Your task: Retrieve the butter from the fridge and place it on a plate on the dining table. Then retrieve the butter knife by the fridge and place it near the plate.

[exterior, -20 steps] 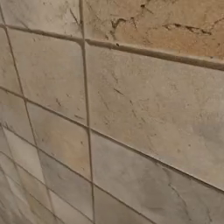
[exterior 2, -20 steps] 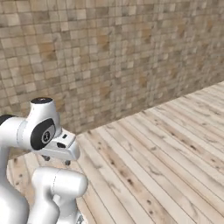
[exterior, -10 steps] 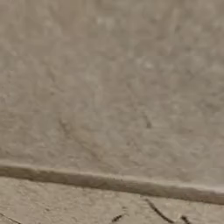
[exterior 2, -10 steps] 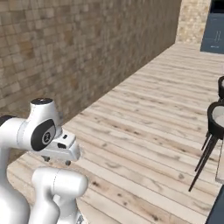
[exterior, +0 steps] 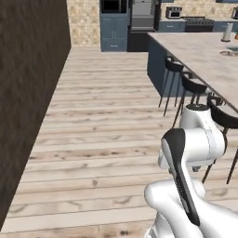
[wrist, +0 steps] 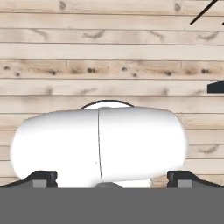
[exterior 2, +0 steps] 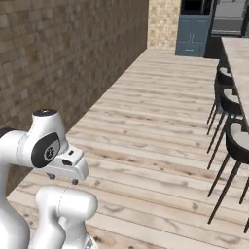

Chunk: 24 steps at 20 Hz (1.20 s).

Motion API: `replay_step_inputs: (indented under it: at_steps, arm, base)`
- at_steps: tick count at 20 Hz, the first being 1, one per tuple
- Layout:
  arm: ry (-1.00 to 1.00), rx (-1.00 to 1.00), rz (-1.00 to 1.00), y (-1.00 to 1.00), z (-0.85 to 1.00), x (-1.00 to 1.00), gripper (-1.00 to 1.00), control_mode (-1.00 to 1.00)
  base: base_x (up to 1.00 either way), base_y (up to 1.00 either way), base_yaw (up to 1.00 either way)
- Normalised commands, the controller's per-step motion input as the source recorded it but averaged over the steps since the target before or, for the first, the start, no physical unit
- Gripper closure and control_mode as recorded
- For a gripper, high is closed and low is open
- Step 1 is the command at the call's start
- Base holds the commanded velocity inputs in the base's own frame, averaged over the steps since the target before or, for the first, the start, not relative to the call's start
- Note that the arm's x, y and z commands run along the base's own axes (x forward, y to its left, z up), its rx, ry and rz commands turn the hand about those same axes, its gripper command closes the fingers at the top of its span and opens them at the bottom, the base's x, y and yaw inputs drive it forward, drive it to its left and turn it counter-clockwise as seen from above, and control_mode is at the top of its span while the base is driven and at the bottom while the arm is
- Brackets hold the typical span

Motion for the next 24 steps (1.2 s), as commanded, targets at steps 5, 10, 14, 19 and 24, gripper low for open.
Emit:
replay_step_inputs:
  at_steps: [5, 10, 14, 19, 24]
  arm:
    - [0.0, 0.0, 0.0, 0.0, 0.0, 0.0, -1.0, 1.0]
    - [0.0, 0.0, 0.0, 0.0, 0.0, 0.0, -1.0, 1.0]
    - [0.0, 0.0, 0.0, 0.0, 0.0, 0.0, -1.0, 1.0]
    - [0.0, 0.0, 0.0, 0.0, 0.0, 0.0, -1.0, 1.0]
    - [0.0, 0.0, 0.0, 0.0, 0.0, 0.0, -1.0, 1.0]
  base:
    - [1.0, 0.5, -0.19]
    - [1.0, 0.18, -0.11]
    - [1.0, 0.31, -0.14]
    - [1.0, 0.45, -0.19]
    - [1.0, 0.54, -0.23]
